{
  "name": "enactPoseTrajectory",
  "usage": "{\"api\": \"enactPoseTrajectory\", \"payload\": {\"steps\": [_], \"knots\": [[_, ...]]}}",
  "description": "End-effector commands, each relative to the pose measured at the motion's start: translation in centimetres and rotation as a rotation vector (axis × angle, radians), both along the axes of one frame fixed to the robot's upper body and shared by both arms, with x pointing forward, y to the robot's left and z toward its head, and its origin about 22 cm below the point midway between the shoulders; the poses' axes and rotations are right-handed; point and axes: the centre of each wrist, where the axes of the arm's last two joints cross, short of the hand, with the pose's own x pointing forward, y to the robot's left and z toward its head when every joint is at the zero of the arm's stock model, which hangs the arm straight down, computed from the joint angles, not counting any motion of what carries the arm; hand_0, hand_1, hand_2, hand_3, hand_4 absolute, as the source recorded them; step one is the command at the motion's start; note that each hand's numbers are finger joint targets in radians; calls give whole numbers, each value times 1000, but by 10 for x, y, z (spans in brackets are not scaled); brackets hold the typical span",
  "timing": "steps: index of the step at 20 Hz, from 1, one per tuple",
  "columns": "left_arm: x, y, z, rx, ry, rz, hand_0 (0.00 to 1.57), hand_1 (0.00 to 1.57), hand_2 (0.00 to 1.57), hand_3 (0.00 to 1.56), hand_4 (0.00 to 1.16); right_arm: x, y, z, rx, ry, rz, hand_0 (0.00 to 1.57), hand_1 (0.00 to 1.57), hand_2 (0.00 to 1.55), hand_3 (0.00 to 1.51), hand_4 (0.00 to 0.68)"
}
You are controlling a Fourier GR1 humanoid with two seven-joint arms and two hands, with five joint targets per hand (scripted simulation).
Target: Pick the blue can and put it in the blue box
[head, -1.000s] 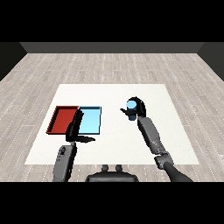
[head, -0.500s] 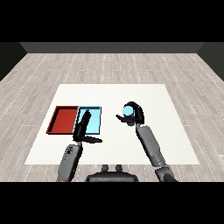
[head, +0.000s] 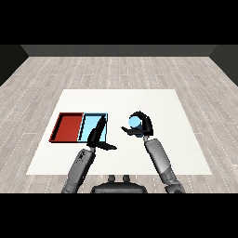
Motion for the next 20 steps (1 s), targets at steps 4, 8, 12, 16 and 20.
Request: {"api": "enactPoseTrajectory", "payload": {"steps": [4,8,12,16,20], "knots": [[-5,-10,0,20,43,-15,0,0,0,0,0,-14,18,16,14,-7,30,1484,1484,1468,1402,619],[-16,-26,-25,21,47,-2,0,0,0,0,0,-5,27,17,-30,-24,48,1487,1487,1466,1399,604],[10,-31,-27,-11,87,-21,0,0,0,0,0,-19,17,7,-23,-43,77,1493,1493,1469,1401,610],[3,-37,-18,-11,88,-28,0,0,0,0,0,-3,-2,15,-15,-24,76,1480,1480,1467,1400,603],[10,-38,-30,-12,92,5,0,0,0,0,0,-24,39,8,16,-31,108,1488,1488,1464,1396,616]]}}
